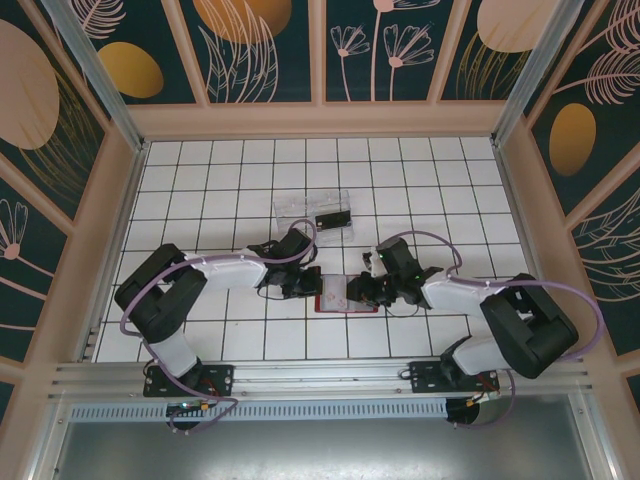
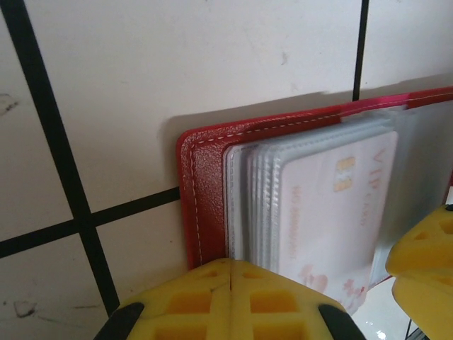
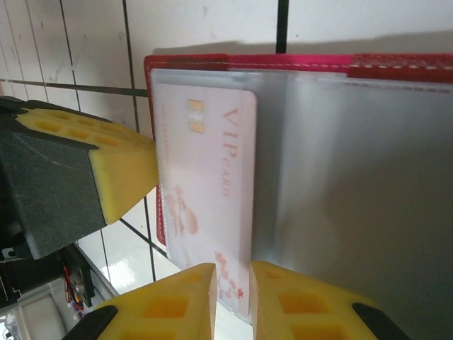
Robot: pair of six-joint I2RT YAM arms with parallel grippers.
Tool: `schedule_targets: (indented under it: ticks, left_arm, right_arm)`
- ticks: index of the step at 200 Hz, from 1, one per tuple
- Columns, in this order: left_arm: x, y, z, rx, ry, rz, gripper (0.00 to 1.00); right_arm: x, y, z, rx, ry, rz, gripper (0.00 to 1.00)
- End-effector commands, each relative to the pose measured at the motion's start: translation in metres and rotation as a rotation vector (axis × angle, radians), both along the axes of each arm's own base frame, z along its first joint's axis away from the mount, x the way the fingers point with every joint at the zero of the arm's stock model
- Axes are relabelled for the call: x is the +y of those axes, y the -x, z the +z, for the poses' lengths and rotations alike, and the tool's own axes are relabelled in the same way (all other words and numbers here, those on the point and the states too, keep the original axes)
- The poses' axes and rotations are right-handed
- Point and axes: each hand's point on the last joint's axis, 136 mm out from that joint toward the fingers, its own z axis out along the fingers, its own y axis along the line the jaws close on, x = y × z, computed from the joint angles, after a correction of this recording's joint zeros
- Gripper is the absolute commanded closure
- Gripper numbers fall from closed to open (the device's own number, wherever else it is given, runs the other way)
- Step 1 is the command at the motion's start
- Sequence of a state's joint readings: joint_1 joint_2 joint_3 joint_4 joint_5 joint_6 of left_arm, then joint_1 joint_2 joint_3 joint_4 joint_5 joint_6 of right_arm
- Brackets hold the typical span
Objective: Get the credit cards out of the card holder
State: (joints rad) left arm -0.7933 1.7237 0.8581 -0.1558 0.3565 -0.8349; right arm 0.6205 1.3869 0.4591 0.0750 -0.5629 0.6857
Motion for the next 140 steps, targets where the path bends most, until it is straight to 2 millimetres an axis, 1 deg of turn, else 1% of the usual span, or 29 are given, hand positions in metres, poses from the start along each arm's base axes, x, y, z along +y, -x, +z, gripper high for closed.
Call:
schedule_targets:
  ticks: [1, 61, 140]
  left_arm:
    - [0.001, 0.006, -0.009, 0.022, -0.018, -0.008, 1.0]
    - [0.002, 0.008, -0.012, 0.035, -0.027, -0.006, 1.0]
    - [0.003, 0.008, -0.014, 0.04, -0.037, -0.008, 1.0]
  right_arm:
    - [0.001, -0.002, -0.002, -0.017, -0.009, 0.016, 0.8]
    - [-0.001, -0.001, -0.009, -0.004, 0.01, 0.015, 0.8]
    - [0.007, 0.0, 0.001, -0.007, -0.063, 0.025, 0.8]
